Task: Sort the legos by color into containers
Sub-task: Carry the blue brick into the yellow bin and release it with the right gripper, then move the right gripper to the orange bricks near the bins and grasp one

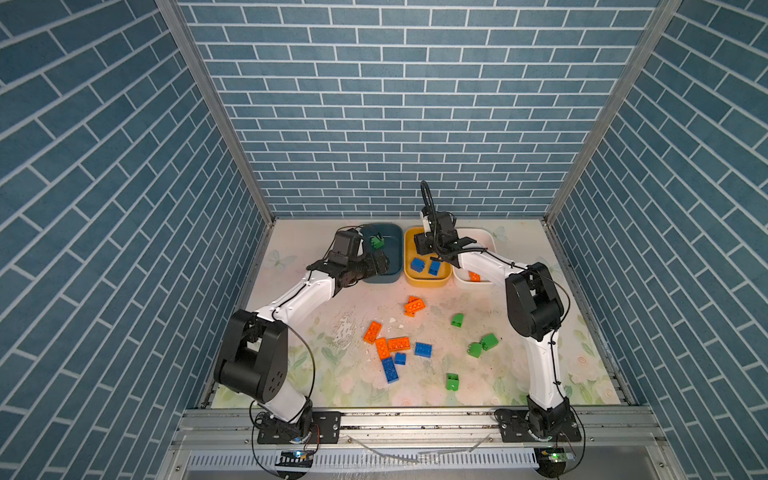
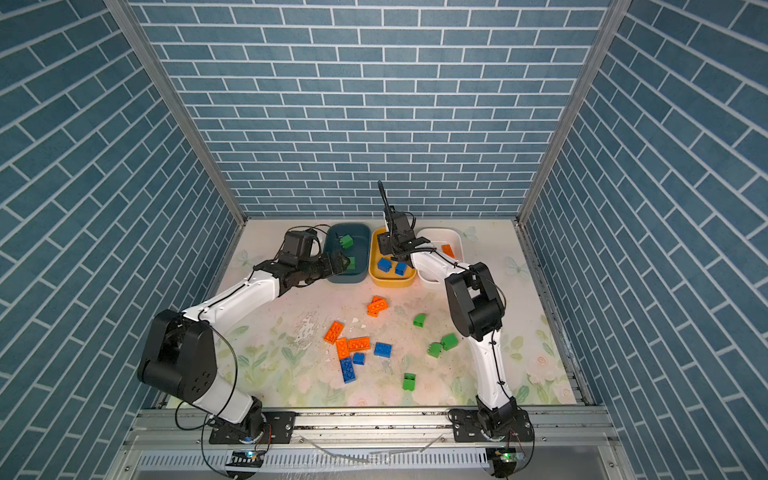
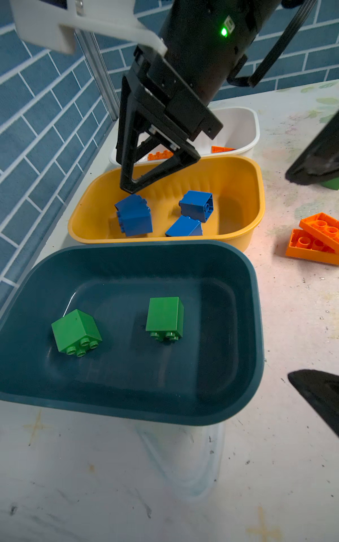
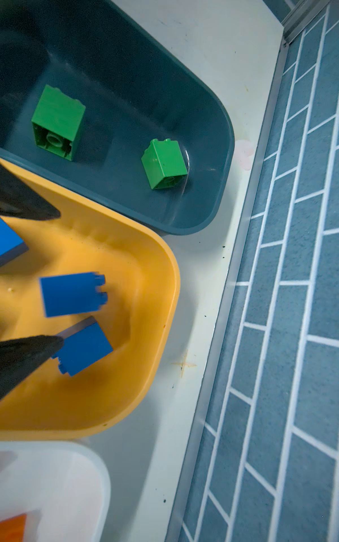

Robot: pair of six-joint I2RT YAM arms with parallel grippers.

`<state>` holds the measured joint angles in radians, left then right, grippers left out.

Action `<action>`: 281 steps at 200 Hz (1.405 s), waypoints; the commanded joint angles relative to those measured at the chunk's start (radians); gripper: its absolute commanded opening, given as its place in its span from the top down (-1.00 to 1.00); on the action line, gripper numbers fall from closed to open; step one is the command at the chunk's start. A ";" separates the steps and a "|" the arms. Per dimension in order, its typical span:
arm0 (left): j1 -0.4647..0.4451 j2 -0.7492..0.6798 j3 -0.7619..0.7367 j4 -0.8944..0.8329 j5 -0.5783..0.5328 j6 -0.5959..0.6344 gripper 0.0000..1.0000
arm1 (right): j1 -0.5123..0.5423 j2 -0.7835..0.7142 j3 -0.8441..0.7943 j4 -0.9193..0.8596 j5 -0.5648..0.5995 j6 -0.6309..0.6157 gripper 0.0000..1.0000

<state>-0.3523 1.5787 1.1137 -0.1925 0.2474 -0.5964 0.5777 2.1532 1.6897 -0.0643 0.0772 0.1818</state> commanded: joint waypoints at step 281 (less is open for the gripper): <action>-0.002 -0.037 -0.038 -0.051 -0.059 0.008 -0.99 | 0.160 -0.192 -0.310 -0.455 -0.373 -1.123 -0.54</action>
<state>-0.3523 1.5703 1.0813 -0.2111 0.2138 -0.6102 0.7258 1.9228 1.3254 -0.4980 -0.3069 -0.8303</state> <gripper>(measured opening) 0.994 0.769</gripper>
